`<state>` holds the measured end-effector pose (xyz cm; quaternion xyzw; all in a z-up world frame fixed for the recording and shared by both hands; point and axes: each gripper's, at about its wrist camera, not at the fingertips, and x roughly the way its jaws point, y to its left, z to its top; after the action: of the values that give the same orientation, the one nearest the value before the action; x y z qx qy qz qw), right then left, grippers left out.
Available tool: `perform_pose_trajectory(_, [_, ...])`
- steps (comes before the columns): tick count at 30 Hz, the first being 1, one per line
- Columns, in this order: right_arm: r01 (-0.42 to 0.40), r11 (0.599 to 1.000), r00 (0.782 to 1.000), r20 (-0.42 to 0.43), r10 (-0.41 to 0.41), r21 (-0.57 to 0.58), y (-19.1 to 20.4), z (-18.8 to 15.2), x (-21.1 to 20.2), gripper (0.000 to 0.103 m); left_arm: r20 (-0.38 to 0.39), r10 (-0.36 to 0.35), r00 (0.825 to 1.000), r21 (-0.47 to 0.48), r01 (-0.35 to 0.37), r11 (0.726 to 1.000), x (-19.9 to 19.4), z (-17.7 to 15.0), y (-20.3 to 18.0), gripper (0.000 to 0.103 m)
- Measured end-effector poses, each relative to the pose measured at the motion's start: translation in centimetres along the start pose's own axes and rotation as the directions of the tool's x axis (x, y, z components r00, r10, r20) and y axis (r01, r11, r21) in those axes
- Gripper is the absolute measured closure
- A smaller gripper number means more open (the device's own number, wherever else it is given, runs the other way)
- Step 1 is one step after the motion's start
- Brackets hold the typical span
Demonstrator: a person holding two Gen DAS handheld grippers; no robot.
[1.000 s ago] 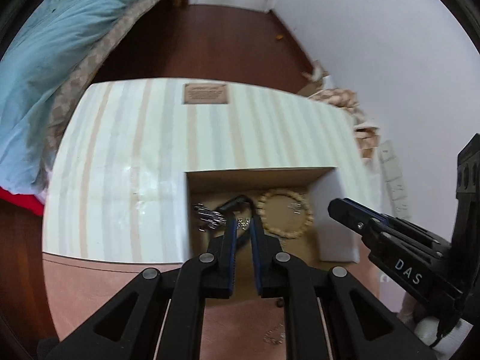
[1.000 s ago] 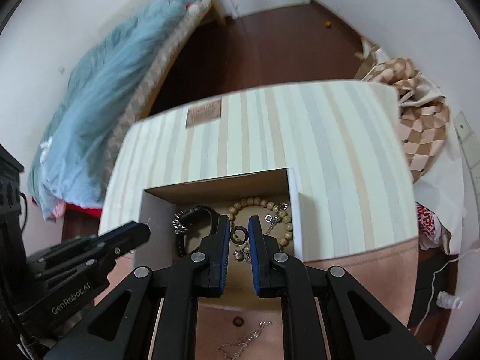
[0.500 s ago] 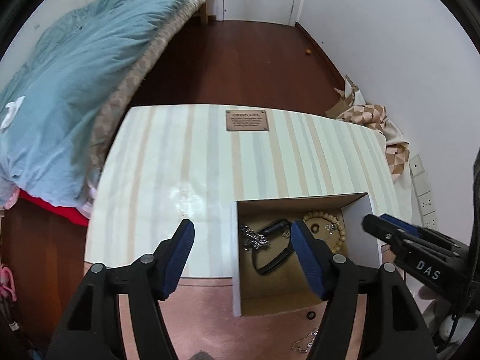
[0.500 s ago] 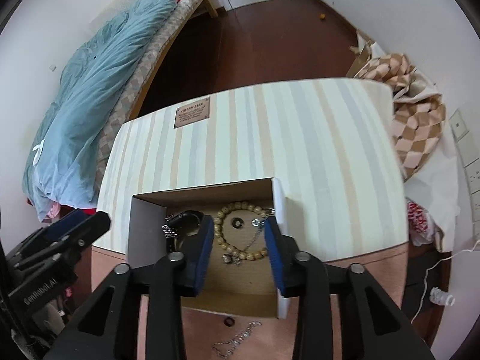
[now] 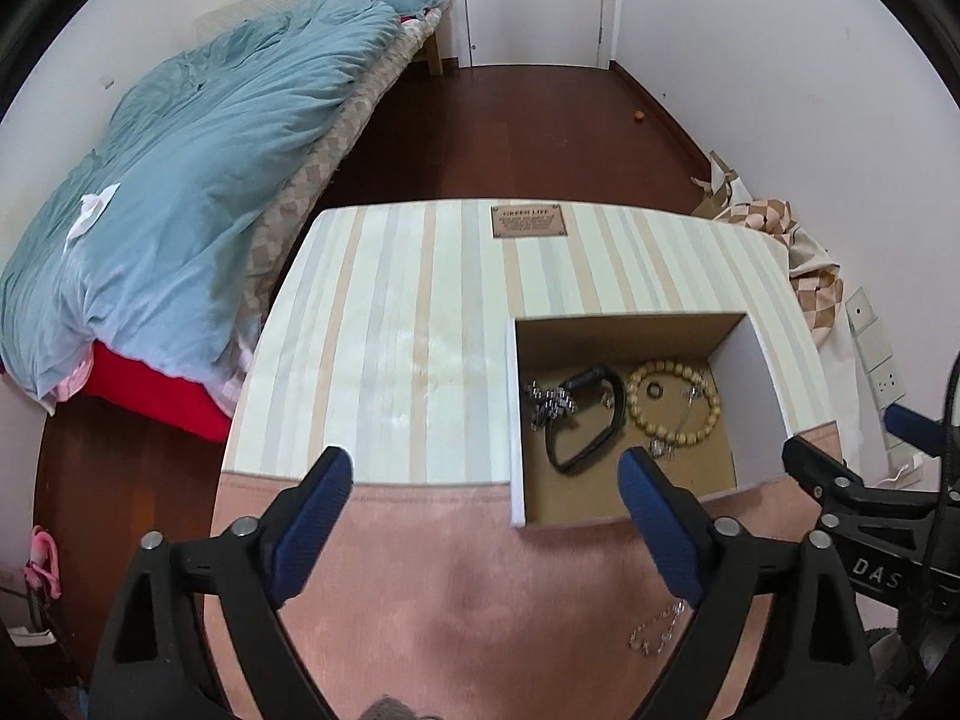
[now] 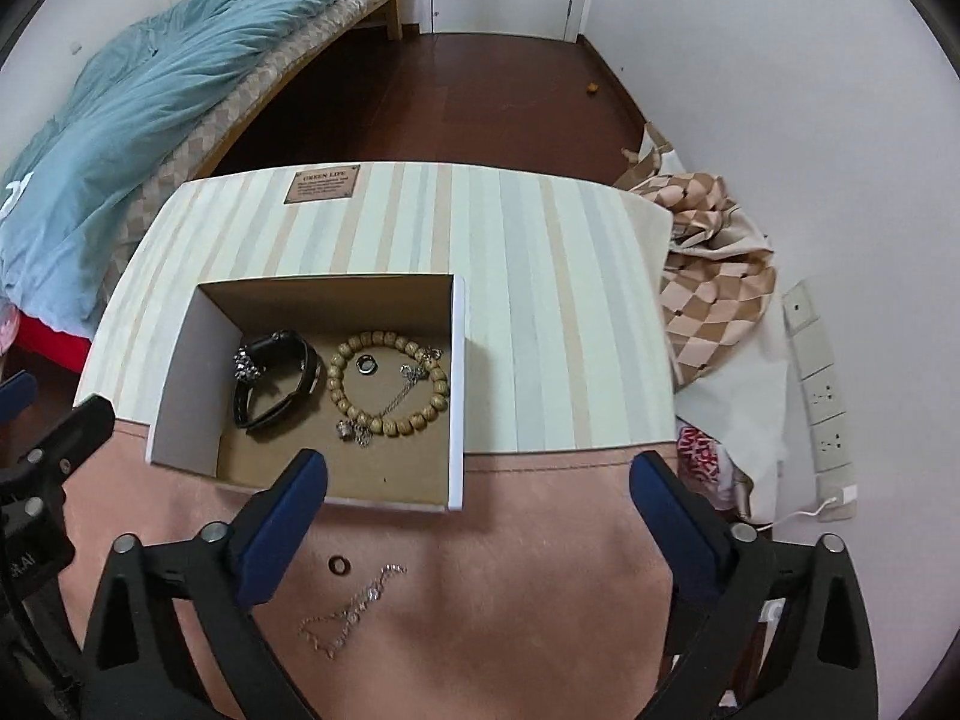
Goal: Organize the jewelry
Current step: 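Withdraw both open tools from the box toward the remaining ring and chain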
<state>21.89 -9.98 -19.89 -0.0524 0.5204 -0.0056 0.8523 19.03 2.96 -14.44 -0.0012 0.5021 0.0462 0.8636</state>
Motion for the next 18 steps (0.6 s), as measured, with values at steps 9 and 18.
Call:
perform_pose_trajectory(9, [0.011, 1.000, 0.996, 0.087, -0.013, 0.023, -0.1, -1.7, -5.3, 0.001, 0.080, 0.020, 0.997, -0.005, -0.019, 1.000, -4.2, -1.2, 0.0, 0.000])
perform_pose_trajectory(18, [0.000, 0.999, 0.981, 0.196, -0.007, 0.035, -0.2, -3.4, -11.6, 0.000, 0.154, -0.019, 0.988, -0.015, 0.021, 1.000, -9.5, -2.6, -0.1, 0.000])
